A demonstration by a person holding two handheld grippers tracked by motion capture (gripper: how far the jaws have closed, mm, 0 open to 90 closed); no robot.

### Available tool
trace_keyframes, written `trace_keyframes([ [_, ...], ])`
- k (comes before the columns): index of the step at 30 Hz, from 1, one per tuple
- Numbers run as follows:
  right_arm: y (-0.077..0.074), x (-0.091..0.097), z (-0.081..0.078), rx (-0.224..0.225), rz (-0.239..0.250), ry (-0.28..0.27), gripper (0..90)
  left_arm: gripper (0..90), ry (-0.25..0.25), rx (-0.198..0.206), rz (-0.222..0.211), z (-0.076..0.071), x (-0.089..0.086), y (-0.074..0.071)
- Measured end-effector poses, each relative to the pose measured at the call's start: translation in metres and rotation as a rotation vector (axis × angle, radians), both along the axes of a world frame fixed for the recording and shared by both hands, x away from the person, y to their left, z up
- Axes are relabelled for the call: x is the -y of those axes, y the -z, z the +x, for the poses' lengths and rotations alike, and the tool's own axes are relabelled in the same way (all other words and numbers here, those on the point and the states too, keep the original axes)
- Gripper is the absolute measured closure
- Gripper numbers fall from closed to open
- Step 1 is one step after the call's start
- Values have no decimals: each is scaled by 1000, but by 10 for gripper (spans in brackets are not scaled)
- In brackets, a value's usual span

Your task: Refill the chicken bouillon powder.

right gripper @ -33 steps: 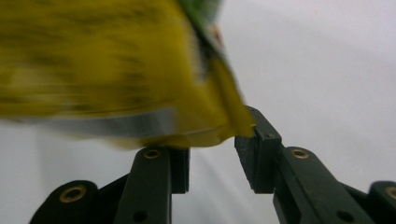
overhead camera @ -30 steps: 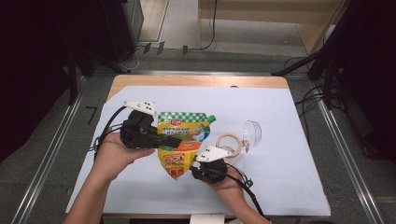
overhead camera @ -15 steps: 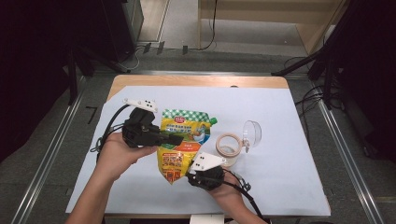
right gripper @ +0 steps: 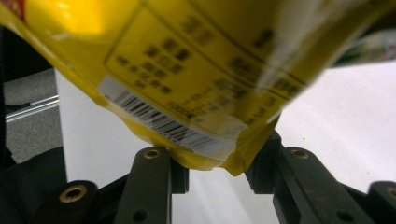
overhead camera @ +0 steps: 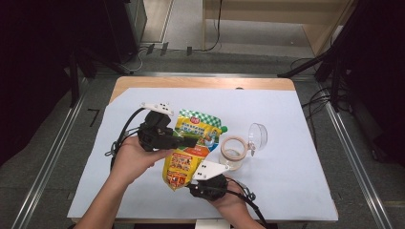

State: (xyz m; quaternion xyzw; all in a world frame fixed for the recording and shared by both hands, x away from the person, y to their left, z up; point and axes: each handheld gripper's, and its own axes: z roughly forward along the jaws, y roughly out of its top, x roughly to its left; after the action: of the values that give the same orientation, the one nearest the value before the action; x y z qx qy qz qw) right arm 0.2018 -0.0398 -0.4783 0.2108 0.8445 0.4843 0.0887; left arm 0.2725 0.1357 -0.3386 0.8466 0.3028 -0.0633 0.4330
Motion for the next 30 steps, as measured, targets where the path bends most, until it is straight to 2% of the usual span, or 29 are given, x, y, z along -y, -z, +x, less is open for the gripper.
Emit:
trace_keyframes([
  [6,-4,-2,-6,-11,18,-17,691,836,-2,0,9,-1,11,5],
  [8,-4,-2,-7,-17,13,-18,687,831,-1,1,26,-1,14,7],
  [9,-4,-1,-7,-10,20,-25,677,827,-1,4,39,-1,15,8],
  [12,-7,-3,-10,7,19,-35,655,802,0,-10,39,1,18,12],
  [18,-11,-2,-10,-29,54,-41,656,750,-18,-2,47,1,21,15],
  [22,-13,-1,-9,-52,84,-38,654,736,-33,-19,39,3,23,16],
  [30,-15,0,-9,-61,91,-40,645,684,-38,-46,38,5,28,21],
])
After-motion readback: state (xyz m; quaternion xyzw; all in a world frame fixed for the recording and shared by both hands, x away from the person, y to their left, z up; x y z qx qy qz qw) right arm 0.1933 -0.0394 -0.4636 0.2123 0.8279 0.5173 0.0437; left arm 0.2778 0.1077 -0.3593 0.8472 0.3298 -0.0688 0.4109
